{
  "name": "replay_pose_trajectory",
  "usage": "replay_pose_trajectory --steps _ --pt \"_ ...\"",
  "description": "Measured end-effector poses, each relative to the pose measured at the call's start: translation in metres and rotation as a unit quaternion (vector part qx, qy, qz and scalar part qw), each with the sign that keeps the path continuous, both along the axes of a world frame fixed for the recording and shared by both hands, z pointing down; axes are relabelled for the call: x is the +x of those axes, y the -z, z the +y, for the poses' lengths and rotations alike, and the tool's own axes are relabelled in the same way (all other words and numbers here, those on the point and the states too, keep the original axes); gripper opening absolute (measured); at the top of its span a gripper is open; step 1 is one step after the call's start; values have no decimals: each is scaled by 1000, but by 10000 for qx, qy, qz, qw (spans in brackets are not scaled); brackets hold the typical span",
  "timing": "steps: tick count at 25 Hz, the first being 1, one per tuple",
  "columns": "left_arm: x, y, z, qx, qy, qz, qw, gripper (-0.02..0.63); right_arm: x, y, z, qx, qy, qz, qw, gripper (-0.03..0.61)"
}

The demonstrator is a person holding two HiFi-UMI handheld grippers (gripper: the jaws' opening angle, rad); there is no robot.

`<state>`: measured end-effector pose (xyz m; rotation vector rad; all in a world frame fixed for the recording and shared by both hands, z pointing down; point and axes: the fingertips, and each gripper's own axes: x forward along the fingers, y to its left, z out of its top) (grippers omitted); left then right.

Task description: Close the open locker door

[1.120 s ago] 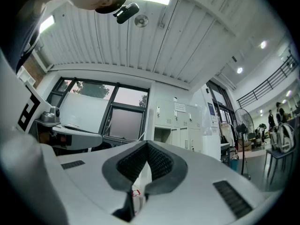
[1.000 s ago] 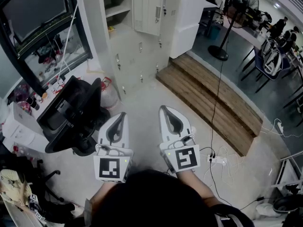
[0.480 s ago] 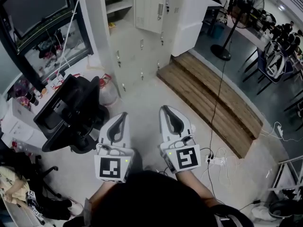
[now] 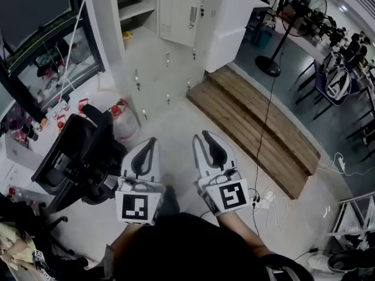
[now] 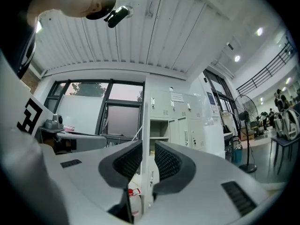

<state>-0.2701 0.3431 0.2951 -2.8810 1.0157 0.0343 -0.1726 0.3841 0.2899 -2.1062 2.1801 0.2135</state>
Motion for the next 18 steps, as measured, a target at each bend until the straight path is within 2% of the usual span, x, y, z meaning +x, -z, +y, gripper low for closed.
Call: replay_pose_trajectory --steps 12,18 --pt "65 20 -127 123 -275 133 9995 2 54 17 -124 87 -125 17 9999 75" --pt "93 16 -173 143 -505 117 9986 2 83 11 -167 108 -367 -185 9991 75"
